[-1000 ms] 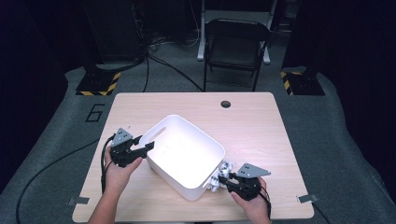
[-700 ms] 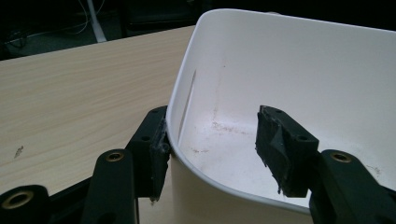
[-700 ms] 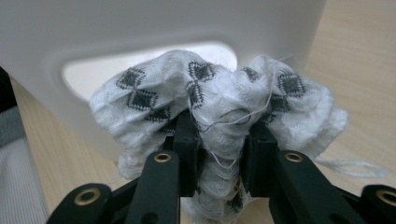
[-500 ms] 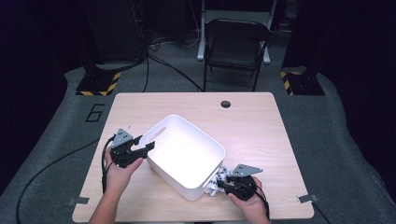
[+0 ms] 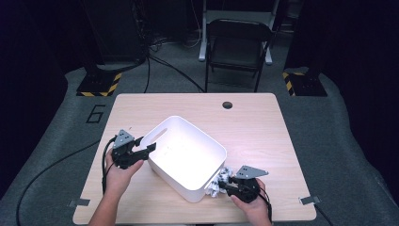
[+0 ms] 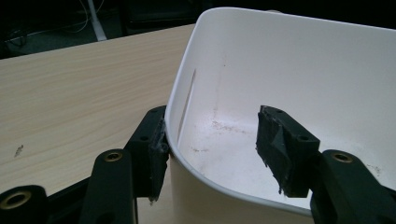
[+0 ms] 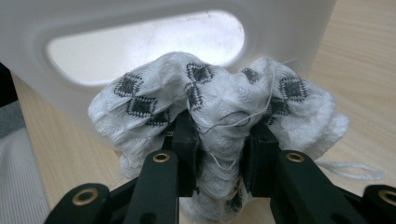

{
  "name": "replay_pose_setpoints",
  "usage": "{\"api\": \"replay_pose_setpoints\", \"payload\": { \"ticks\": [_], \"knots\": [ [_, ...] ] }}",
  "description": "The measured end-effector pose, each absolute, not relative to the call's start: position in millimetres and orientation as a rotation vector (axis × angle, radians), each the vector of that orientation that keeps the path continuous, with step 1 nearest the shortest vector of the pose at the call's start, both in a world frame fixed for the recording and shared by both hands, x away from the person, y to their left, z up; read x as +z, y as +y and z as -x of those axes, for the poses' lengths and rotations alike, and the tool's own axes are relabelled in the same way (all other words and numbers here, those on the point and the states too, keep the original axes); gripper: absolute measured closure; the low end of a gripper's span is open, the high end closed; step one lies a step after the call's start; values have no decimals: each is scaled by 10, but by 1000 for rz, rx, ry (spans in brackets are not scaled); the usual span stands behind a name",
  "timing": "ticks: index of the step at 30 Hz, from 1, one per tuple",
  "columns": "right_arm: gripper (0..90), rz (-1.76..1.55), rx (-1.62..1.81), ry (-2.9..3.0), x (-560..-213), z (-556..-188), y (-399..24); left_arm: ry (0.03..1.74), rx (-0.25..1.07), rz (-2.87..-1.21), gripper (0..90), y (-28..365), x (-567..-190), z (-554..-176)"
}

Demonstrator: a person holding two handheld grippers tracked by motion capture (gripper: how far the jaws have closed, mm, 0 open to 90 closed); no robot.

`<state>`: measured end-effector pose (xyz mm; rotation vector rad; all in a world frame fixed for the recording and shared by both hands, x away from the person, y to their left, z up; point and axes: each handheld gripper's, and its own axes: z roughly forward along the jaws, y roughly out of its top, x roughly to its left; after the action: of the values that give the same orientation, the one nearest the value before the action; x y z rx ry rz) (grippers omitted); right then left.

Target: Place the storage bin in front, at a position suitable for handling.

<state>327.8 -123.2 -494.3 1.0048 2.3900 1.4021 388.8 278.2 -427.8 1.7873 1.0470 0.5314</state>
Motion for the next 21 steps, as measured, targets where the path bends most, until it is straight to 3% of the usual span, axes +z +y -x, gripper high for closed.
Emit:
{"api": "replay_pose_setpoints", "payload": {
  "ticks": [7, 21],
  "knots": [
    [699, -1010, 1341, 2429, -5009, -3301, -1198, 1022, 533, -1794, 413, 2784, -4283, -3897],
    [700, -968, 1452, 2343, -4821, -3205, -1227, 1035, 547, -1779, 414, 2769, -4293, -3879]
  ]
}}
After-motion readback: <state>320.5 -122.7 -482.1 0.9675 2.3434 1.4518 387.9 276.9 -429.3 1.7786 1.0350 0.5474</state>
